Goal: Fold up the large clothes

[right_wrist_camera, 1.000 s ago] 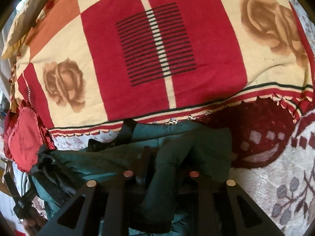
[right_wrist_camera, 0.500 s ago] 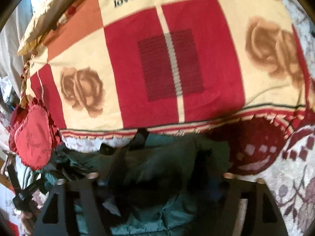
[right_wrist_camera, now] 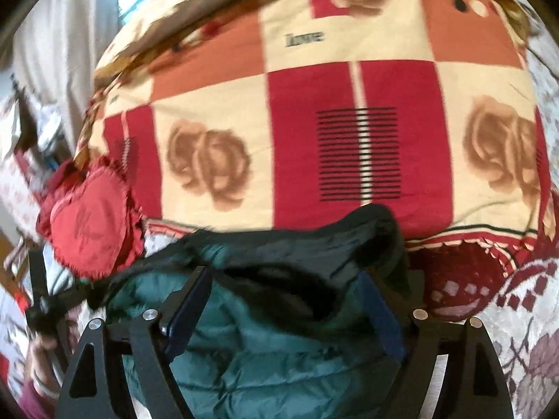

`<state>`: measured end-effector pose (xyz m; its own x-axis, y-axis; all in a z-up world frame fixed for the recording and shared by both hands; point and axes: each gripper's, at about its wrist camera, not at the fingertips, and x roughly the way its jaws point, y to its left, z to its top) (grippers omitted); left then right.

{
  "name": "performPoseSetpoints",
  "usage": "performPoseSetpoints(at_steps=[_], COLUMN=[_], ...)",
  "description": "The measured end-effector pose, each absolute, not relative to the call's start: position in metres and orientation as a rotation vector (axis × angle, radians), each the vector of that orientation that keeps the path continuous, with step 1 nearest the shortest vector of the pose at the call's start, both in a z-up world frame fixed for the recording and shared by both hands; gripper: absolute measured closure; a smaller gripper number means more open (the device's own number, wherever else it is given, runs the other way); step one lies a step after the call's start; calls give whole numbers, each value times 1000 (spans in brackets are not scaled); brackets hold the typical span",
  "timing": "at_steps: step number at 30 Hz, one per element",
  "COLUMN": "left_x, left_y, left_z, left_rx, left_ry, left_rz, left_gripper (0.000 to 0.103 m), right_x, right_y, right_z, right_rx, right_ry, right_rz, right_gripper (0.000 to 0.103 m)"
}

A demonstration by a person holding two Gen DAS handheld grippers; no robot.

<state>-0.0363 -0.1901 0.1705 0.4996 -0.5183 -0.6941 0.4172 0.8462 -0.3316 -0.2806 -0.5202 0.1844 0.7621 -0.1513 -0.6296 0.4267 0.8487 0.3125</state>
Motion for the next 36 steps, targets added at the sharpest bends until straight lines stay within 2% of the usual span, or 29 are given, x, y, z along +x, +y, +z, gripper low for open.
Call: performPoseSetpoints(at_steps=[1,6,10,11,12,14,20,27,32,36], left_x=[-37,-46,-64,-68,-71,-75,-61,-47,-48,-49], left_y=[-184,-181,-195,-200,-207,-220,-244,-254,-258,-251], left_z=[177,196,191,186,179,163,114,93,87,96], left_rx=[-161,-161,-103,-88,-61,-13,74,102,134,134], left_ry=[856,826,830,837,851,877,951,939,923,928], left_rz=[-575,-605,-635,-638,-637,-626,-528,-490,-482,-480], left_gripper=[22,21,21,21,21,21,21,21,20,20], right_x=[-278,-254,-228,-219,-211,-194,-151,-125,-131,-150], right_y=[-516,-486,-460,-453,-445,-439,-460,-481,-486,-487], right_z=[183,175,163,159,155,142,95,55,56,89], right_rx=[457,394,314,265,218,176,177,258,308,377], right_ry=[641,681,727,746,764,806,885,932,928,877], right_rz=[-312,-233,-186,-196,-207,-211,-328,-356,-344,-297], right_gripper=[20,20,20,25,36,41,41,41,41,41])
